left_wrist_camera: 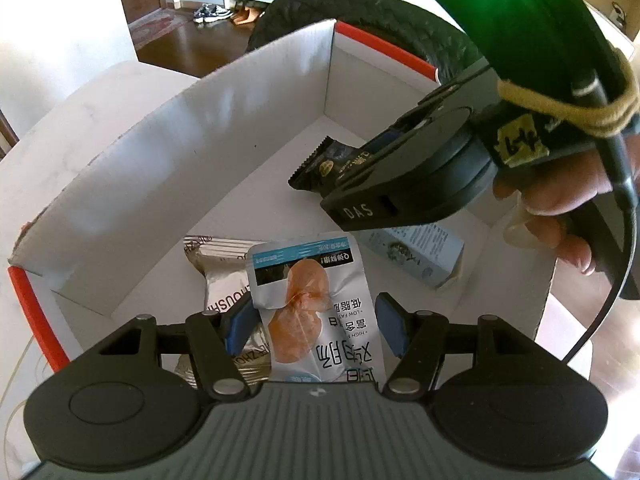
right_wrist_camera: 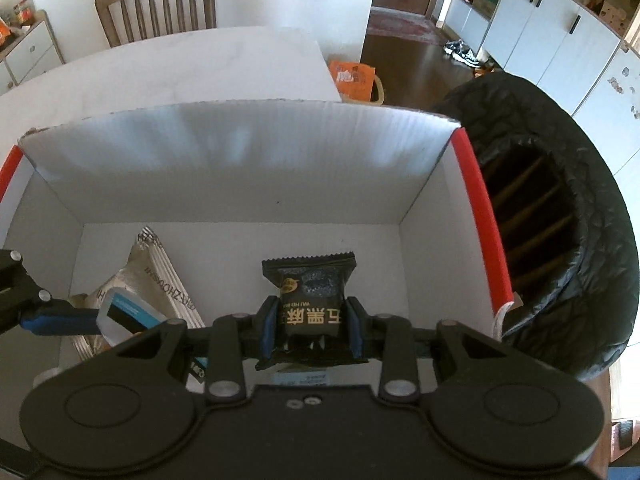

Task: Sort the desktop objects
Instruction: 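Lower both packs into the box and open both tools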

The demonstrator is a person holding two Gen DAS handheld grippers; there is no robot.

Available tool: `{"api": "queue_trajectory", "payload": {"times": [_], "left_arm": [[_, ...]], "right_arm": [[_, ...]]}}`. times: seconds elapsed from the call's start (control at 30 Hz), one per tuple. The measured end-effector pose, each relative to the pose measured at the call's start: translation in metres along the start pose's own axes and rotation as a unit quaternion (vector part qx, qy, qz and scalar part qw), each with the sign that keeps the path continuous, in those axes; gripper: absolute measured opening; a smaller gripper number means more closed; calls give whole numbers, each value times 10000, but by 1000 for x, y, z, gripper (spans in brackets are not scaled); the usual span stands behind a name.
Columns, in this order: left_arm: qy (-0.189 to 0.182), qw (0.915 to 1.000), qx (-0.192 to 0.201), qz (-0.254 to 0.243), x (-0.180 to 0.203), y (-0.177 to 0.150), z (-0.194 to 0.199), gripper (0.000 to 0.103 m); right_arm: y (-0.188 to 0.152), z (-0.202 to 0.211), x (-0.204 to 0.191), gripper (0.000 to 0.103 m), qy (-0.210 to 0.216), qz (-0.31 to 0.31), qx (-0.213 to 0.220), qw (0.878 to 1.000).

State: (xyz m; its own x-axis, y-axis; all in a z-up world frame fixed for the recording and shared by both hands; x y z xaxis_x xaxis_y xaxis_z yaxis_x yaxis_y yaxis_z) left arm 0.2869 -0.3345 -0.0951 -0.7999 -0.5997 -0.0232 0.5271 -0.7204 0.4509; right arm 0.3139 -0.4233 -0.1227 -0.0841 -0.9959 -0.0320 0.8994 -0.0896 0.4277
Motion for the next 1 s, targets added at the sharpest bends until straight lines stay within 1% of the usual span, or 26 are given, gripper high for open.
{"api": "queue_trajectory", "payload": {"times": [0.17,0.3,0.37,0.4,0.43,0.47,0.5,0.6,0.67,1.0], "left_arm": [[26,10000,-32,9,-2,4,-2,65],[50,10000,-31,24,-1,2,-3,66],[69,10000,-35,6,1,3,-4,66],[76,10000,-39,0,1,2,-4,66],[86,10000,-48,10,1,1,-4,69],[86,9999,-52,34,0,2,-4,74],[78,9999,-44,70,0,1,-3,76],[52,9999,8,136,-2,-2,1,76],[109,9998,50,159,-2,-5,4,76],[106,9984,425,367,-3,-12,30,76]], "right_arm": [[1,-5,2,34,29,-42,-113,9999],[1,-6,3,37,61,-94,-122,9999],[0,-4,4,37,79,-99,-121,9998],[0,-3,4,40,75,-96,-122,9999],[0,-3,5,42,61,-108,-114,9999],[0,-2,6,44,62,-123,-96,9999],[0,-1,7,47,82,-150,-82,9998],[-1,4,7,52,155,-200,-28,9997],[0,8,5,52,179,-166,5,9997],[2,34,1,53,358,-144,190,9991]]}}
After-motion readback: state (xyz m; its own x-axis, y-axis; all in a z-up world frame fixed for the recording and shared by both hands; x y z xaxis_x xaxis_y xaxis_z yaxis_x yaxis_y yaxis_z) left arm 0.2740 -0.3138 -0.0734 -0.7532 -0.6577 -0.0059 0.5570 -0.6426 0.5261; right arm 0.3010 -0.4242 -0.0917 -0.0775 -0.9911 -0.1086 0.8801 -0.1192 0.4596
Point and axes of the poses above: each gripper's, at about its wrist camera, not at the fingertips, and z roughly against the way its jaws point, x to its right, y to its top, the point moved 1 cm from there along -z, roughly the way its jaws point, and after that the axes turned 12 degrees about -z, right-handed, at the moved point
